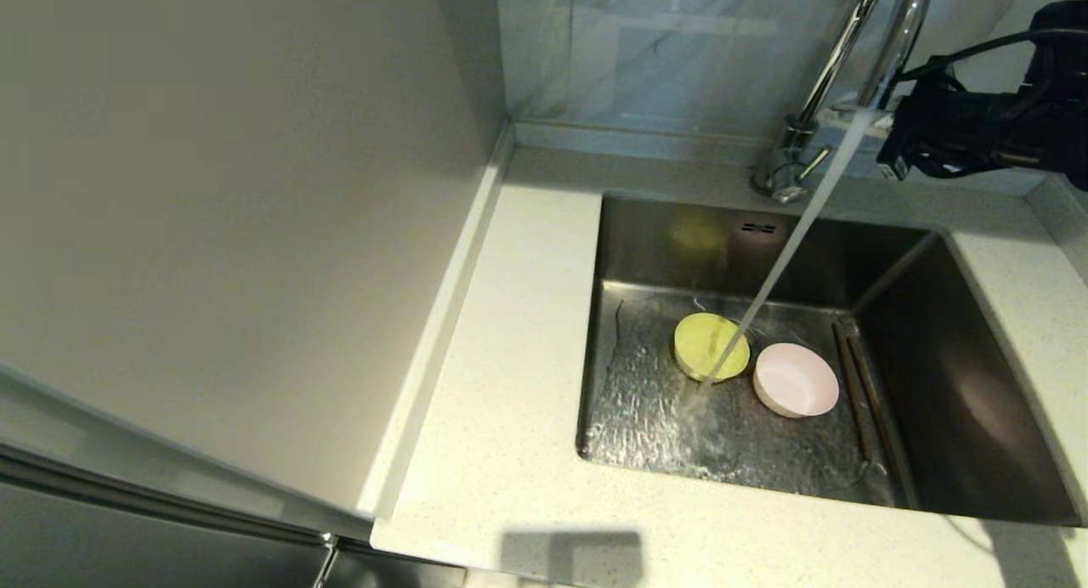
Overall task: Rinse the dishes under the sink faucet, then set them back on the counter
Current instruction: Turn off the faucet
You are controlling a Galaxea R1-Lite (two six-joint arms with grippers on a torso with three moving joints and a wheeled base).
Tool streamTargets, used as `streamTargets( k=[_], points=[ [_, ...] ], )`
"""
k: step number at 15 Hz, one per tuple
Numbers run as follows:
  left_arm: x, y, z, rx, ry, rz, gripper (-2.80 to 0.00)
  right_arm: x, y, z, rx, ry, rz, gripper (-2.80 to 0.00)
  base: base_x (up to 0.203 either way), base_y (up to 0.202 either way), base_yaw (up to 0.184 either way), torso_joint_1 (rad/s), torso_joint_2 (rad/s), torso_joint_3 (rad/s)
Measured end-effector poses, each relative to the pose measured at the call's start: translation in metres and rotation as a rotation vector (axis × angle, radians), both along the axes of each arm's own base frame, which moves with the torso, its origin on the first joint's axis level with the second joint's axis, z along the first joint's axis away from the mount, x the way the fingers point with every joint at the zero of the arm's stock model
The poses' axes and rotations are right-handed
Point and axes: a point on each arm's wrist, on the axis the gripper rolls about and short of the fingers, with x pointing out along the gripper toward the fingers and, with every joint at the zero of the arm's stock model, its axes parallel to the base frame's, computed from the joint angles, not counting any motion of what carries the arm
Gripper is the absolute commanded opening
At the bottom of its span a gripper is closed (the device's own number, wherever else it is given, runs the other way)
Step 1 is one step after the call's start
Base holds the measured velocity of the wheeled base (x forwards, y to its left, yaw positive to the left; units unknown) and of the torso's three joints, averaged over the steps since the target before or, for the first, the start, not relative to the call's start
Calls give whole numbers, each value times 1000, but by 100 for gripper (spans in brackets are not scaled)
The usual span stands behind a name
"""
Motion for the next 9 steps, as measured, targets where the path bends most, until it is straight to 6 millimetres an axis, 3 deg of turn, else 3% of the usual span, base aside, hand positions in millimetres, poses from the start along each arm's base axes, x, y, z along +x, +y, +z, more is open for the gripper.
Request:
streamTargets(
  k=[5, 9],
  points=[
    [0, 0, 0, 0, 0, 0, -280, -5, -9, 3, -24, -17, 1, -280, 0, 0, 0, 0, 0, 0],
    [0, 0, 0, 0, 0, 0, -280, -8, -19, -8, -78, 18, 23, -280, 0, 0, 0, 0, 0, 0]
  ],
)
